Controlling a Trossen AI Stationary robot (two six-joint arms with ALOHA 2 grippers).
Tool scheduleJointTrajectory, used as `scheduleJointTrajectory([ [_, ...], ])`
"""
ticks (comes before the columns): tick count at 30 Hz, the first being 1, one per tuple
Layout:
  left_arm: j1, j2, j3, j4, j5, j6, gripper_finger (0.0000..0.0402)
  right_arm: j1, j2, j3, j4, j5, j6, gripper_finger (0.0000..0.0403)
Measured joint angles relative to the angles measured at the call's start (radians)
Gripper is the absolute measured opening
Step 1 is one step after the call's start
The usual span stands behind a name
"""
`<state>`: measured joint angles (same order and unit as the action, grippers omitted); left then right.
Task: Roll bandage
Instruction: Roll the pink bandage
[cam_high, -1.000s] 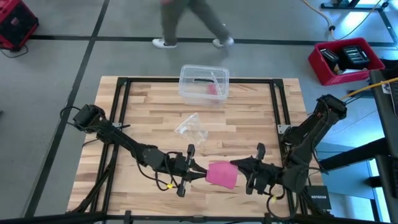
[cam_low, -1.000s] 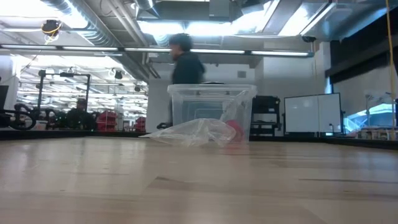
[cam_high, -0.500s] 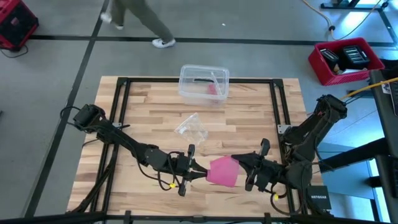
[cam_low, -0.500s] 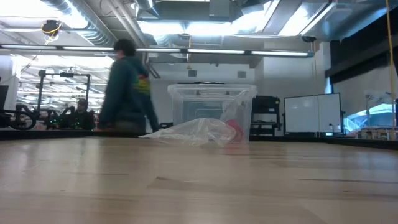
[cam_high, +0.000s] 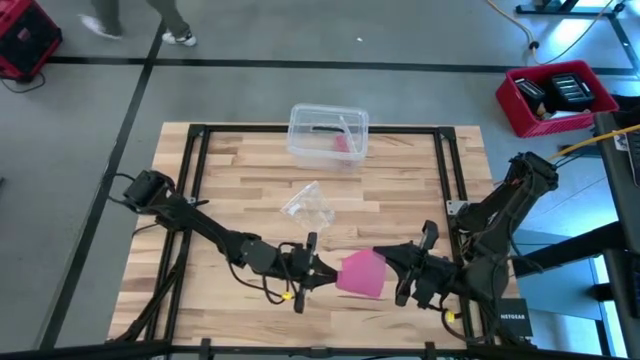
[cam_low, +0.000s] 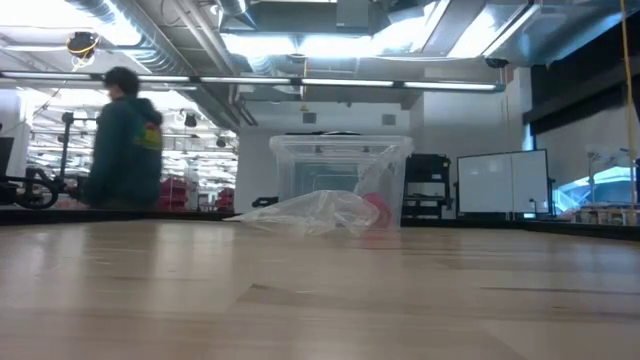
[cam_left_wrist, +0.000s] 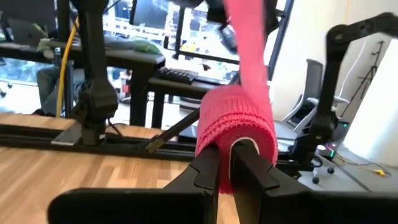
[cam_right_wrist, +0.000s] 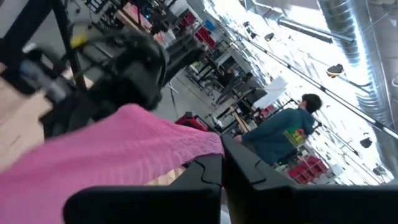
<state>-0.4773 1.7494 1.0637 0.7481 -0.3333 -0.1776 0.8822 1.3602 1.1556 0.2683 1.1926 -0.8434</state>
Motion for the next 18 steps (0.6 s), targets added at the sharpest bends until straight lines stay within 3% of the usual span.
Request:
scheduleJointTrajectory([
  [8,0.016,0.016,0.000,0.001,0.000,-0.019,0.0021,0.002,0.000,0.031,-0.046,0.050,0.002,0.0003],
  [18,-0.010,0.017,0.000,0.057,0.001,0.053,0.0021,-0.008,0.000,0.031,-0.287,0.082,0.234,0.0004],
])
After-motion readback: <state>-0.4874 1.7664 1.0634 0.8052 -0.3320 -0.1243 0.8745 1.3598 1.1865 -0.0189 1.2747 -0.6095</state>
